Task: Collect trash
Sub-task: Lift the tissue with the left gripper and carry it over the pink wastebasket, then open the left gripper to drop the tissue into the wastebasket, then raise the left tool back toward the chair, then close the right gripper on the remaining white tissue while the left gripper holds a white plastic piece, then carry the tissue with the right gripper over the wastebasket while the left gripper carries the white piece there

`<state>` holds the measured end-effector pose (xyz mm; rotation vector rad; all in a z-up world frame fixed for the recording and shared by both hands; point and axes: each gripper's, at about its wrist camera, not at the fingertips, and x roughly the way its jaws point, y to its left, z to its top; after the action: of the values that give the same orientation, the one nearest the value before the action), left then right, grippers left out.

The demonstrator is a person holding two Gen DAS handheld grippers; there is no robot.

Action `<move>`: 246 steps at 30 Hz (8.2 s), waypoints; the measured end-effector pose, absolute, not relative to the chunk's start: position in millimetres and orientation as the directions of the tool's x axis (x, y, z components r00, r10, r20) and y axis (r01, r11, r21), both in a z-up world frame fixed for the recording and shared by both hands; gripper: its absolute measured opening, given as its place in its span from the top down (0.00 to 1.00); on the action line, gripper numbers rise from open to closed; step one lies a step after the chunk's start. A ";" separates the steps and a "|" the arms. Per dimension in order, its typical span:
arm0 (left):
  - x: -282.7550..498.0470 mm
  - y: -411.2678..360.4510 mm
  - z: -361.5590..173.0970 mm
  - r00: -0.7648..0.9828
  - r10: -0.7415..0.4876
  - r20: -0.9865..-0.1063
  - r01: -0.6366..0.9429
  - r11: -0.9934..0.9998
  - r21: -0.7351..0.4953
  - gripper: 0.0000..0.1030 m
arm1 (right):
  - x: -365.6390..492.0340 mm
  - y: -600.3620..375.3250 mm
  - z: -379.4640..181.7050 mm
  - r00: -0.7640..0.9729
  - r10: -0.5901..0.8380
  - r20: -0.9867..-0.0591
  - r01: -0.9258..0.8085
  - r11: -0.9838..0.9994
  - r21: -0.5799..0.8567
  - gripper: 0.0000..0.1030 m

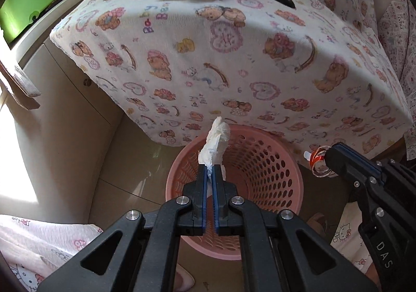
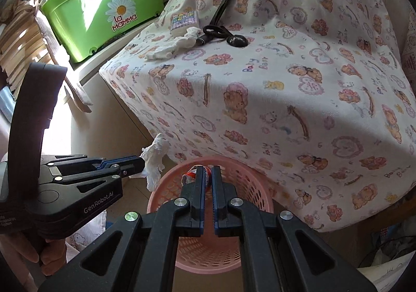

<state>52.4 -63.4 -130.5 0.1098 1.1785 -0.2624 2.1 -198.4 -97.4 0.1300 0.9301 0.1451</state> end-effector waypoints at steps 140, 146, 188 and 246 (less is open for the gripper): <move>162.0 -3.0 -8.6 0.696 -0.179 -0.695 0.195 0.979 -0.057 0.50 | 100.3 -219.3 -24.0 0.741 0.141 -0.657 -0.041 0.985 0.165 0.47; 145.1 9.9 -13.2 0.720 -0.162 -0.675 0.180 0.983 -0.044 0.50 | 129.9 -178.9 -29.9 0.709 0.237 -0.664 -0.074 0.962 0.264 0.55; 110.6 -2.9 36.3 0.770 -0.219 -0.599 0.203 0.974 -0.096 0.50 | 54.1 -204.6 5.6 0.793 0.149 -0.591 -0.046 0.982 0.186 0.85; 87.4 -65.0 -157.9 0.293 -0.192 -0.937 0.259 0.959 -0.115 0.50 | 30.5 -210.0 -187.0 0.371 0.063 -0.926 0.053 0.995 0.089 0.85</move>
<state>87.4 -65.0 -157.9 0.0621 1.2377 -0.3002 30.5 -210.0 -187.0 0.1100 1.1909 0.0059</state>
